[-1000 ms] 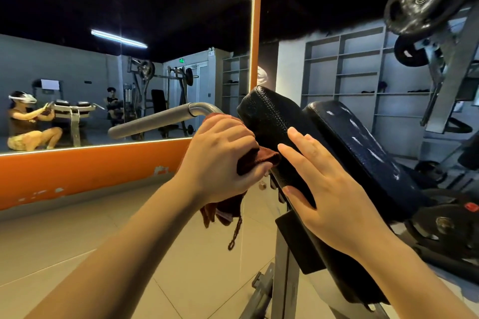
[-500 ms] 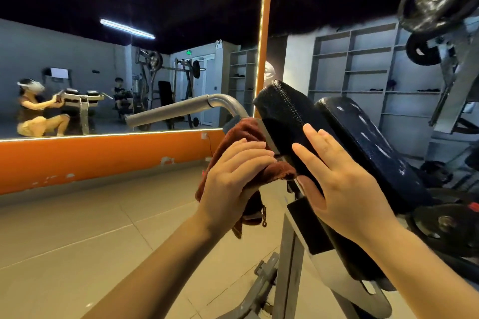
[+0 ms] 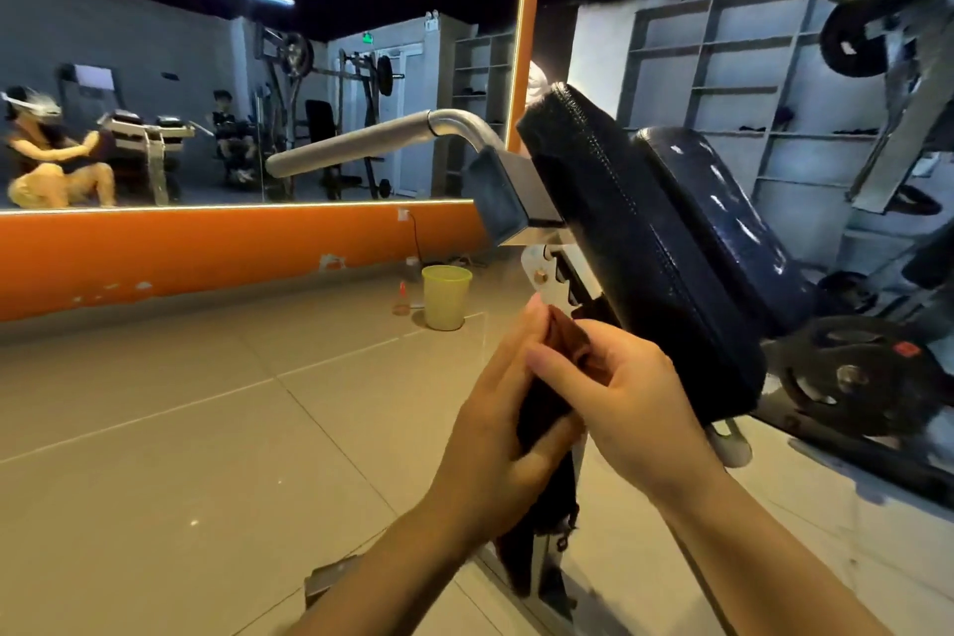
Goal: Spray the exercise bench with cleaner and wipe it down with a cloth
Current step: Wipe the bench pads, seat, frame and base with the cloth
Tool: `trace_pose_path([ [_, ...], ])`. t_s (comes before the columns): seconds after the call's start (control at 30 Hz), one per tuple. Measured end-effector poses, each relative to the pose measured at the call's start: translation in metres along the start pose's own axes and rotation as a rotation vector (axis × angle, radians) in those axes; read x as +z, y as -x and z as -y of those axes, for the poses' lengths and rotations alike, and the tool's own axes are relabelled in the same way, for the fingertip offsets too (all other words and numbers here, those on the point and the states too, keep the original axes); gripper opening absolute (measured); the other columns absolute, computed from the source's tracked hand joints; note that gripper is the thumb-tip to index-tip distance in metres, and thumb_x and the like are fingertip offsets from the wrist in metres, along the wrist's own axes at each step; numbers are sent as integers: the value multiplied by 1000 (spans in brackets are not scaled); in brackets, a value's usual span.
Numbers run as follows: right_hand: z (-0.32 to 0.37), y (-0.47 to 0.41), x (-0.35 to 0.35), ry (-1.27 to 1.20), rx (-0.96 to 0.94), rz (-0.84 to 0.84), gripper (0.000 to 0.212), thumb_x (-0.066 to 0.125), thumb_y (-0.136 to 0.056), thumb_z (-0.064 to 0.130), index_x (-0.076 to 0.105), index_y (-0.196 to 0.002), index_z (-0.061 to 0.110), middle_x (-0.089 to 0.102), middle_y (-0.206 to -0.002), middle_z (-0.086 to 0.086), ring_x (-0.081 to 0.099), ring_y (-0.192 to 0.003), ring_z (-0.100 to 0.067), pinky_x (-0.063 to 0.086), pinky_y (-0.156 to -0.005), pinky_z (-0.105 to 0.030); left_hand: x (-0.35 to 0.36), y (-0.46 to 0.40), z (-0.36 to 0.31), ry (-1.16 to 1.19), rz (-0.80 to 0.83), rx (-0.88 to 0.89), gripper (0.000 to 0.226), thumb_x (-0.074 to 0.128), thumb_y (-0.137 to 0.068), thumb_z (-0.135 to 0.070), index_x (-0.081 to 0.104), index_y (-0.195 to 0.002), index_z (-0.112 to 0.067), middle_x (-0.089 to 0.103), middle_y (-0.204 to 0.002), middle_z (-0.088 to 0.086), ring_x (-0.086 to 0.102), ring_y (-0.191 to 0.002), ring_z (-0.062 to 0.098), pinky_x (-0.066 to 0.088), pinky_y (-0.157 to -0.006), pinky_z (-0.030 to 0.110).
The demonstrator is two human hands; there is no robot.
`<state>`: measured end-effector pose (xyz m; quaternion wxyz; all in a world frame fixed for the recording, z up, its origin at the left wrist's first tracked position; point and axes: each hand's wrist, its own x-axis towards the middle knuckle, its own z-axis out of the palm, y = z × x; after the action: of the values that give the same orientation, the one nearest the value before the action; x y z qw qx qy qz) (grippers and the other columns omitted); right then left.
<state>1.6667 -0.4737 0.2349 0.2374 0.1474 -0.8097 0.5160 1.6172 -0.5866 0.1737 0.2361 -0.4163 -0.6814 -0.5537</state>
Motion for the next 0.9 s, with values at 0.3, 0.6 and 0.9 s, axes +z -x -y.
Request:
trace_pose_path([
  [0.3, -15, 50, -20, 79, 157, 137, 16, 65, -90, 19, 66, -94, 34, 68, -87, 20, 63, -94, -2, 54, -79, -15, -34, 34, 8, 402, 245, -621, 44, 59, -85, -56, 40, -125, -56, 54, -137, -9, 54, -120, 6, 44, -102, 25],
  [0.6, -54, 97, -34, 206, 323, 338, 12, 63, -92, 20, 65, -94, 32, 66, -88, 16, 62, -94, -5, 53, -82, -23, -27, 50, 22, 306, 685, -641, 20, 74, -80, -26, 66, -98, -24, 67, -105, 2, 66, -98, 15, 54, -85, 28],
  [0.9, -91, 126, -52, 369, 475, 474, 21, 66, -92, 20, 60, -84, 39, 62, -86, 16, 58, -83, 1, 46, -65, -13, 9, 59, 22, -258, 1151, -422, 17, 67, -87, -10, 62, -93, -25, 60, -96, -8, 57, -90, 10, 51, -82, 27],
])
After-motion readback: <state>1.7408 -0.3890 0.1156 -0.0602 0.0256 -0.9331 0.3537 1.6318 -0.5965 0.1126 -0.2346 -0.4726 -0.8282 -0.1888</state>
